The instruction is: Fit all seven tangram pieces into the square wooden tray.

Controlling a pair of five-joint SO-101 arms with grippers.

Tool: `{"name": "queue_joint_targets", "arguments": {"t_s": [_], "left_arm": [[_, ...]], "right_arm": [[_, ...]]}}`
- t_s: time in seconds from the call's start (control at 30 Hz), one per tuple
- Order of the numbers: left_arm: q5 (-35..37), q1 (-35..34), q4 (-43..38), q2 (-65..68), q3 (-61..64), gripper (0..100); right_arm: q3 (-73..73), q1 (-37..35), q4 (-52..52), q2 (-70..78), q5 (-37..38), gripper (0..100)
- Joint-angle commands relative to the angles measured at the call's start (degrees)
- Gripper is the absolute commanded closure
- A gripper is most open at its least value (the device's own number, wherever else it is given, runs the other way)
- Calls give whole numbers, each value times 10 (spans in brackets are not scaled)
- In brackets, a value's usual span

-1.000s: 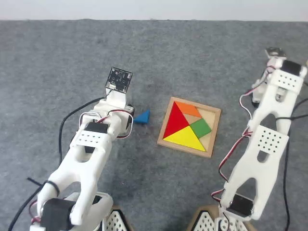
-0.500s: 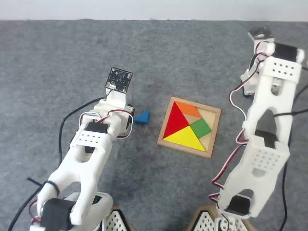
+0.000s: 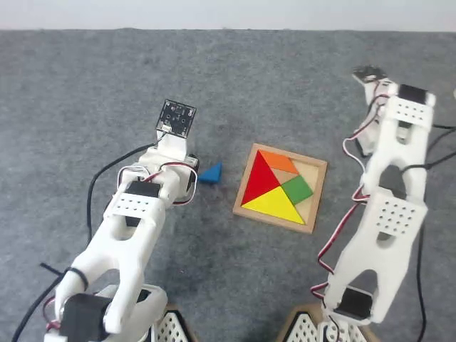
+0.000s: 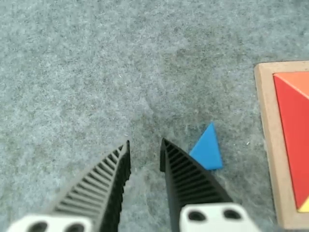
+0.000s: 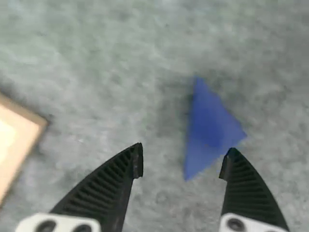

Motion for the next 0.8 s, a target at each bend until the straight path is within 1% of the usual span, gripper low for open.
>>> {"name": "queue_joint_targets", "arguments": {"t_s": [0.0, 0.1, 0.3, 0.47, 0.77], "left_arm": [[-6, 0, -16, -26, -6, 894], [-6, 1, -16, -26, -6, 894], [-6, 0, -16, -26, -5, 894], [-6, -1, -16, -26, -5, 894], [-6, -1, -16, -25, -5, 894]], "right_arm": [[-2, 22, -13, -9, 7, 738], [-2, 26, -22, -6, 8, 738], [-2, 7, -49, 22, 33, 738], [-2, 7, -67, 32, 81, 738], [-2, 15, -125, 52, 134, 739]]}}
